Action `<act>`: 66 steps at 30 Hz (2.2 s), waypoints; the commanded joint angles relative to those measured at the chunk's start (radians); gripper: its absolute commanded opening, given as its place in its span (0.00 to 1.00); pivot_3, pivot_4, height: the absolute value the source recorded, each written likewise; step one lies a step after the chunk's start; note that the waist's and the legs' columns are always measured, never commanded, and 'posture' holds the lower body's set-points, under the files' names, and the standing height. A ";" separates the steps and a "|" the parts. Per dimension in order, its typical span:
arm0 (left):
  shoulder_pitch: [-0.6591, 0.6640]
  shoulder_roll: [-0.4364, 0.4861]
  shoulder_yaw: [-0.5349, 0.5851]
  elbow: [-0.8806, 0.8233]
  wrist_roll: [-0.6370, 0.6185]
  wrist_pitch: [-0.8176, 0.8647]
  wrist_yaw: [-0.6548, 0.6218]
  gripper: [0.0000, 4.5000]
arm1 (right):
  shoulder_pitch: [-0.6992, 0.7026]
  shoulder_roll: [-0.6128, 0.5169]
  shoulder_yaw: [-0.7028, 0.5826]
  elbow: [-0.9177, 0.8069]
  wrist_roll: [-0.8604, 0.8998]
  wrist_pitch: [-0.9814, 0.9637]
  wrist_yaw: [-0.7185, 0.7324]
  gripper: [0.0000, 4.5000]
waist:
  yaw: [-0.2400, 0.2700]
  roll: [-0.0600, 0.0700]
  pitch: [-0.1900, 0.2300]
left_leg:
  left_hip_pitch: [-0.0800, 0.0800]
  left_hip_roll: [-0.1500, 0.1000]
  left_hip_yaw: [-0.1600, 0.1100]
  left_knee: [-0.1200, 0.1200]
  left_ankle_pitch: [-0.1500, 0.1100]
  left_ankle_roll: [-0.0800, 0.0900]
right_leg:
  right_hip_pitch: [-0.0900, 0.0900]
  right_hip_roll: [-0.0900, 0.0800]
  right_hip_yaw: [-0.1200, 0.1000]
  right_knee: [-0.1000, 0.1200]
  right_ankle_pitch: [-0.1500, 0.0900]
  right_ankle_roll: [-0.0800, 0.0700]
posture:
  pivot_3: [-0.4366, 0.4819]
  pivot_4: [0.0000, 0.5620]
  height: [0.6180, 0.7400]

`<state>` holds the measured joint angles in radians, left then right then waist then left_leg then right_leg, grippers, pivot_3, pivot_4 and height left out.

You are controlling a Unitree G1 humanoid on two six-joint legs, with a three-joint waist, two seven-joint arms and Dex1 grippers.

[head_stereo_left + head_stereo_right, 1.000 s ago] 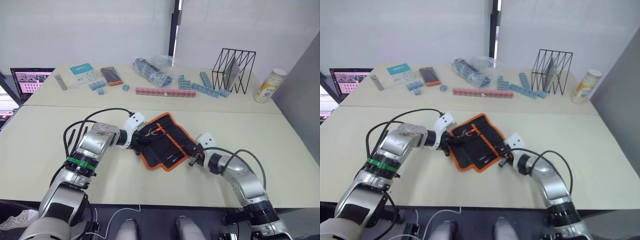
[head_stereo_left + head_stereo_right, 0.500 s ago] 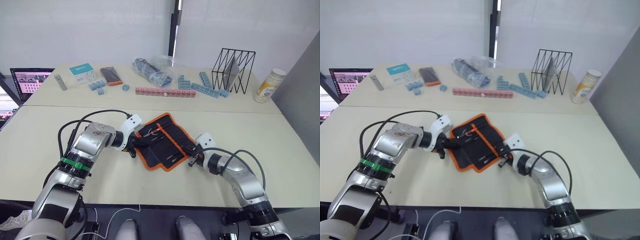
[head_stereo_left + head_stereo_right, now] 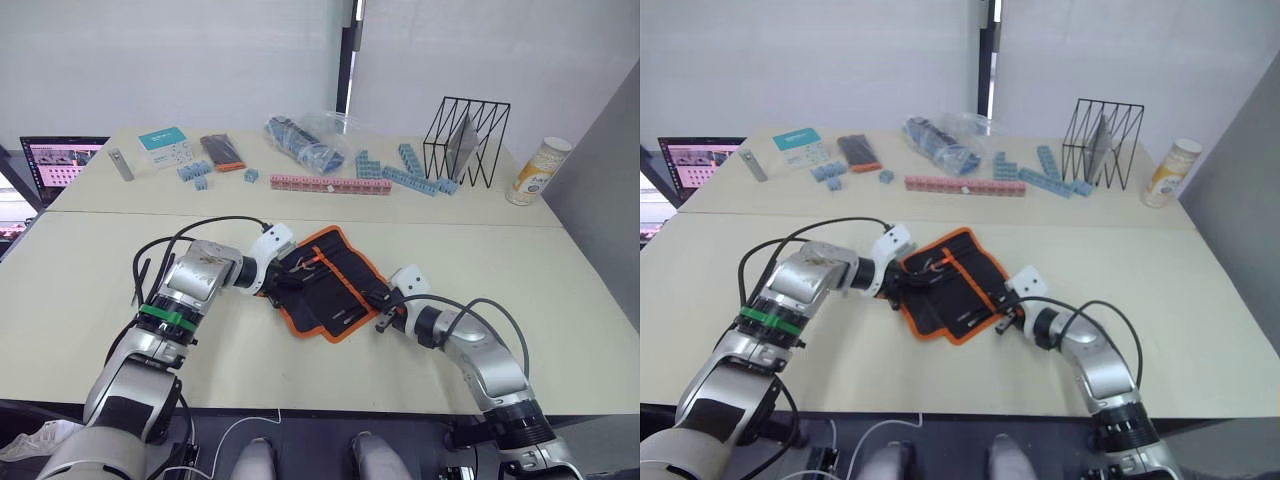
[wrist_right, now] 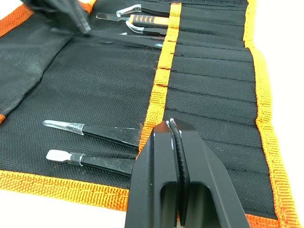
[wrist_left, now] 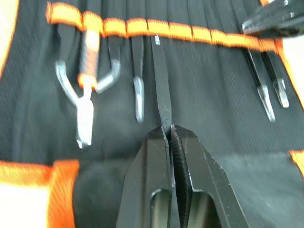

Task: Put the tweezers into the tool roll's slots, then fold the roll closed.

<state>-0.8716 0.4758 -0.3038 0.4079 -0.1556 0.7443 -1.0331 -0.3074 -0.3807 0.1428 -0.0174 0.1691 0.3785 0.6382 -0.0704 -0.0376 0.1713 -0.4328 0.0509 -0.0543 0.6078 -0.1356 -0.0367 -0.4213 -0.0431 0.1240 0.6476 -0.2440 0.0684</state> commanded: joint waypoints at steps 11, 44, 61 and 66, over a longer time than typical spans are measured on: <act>-0.104 -0.159 0.003 0.249 0.093 -0.221 0.057 0.00 | 0.046 0.015 0.042 -0.015 -0.027 0.002 0.003 0.02 | 0.001 0.000 0.000 | 0.000 0.000 0.000 0.000 0.000 0.000 | 0.000 0.000 0.000 0.000 0.000 0.000 | 0.48 0.27 1.00; 0.099 -0.019 0.366 -0.283 -0.118 -0.022 0.142 0.99 | 0.011 0.033 -0.054 -0.021 0.007 -0.123 0.000 0.00 | -0.001 0.000 0.000 | 0.002 0.000 0.000 0.000 0.000 0.000 | 0.001 0.000 0.001 0.000 0.001 0.001 | 0.48 0.27 1.00; 0.529 0.148 0.804 -0.500 -0.239 -0.167 0.321 0.99 | 0.034 0.011 0.007 0.097 -0.036 -0.094 0.014 0.00 | -0.004 0.000 0.000 | 0.004 0.000 0.001 -0.001 0.000 0.000 | 0.002 -0.001 0.001 -0.001 0.001 0.000 | 0.48 0.27 1.00; 0.733 0.114 0.943 -0.517 -0.269 -0.282 0.349 0.99 | 0.026 0.002 0.009 0.117 -0.030 -0.098 0.024 0.00 | 0.004 -0.002 -0.002 | 0.007 0.001 0.002 -0.001 0.000 0.000 | 0.004 -0.001 0.000 0.000 -0.003 -0.007 | 0.48 0.27 1.00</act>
<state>-0.1566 0.5945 0.5874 -0.0664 -0.3999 0.5210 -0.6948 -0.3004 -0.3684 0.1435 0.0607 0.1635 0.2580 0.6632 -0.0668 -0.0399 0.1696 -0.4253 0.0522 -0.0523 0.6069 -0.1358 -0.0371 -0.4161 -0.0440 0.1243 0.6469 -0.2476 0.0594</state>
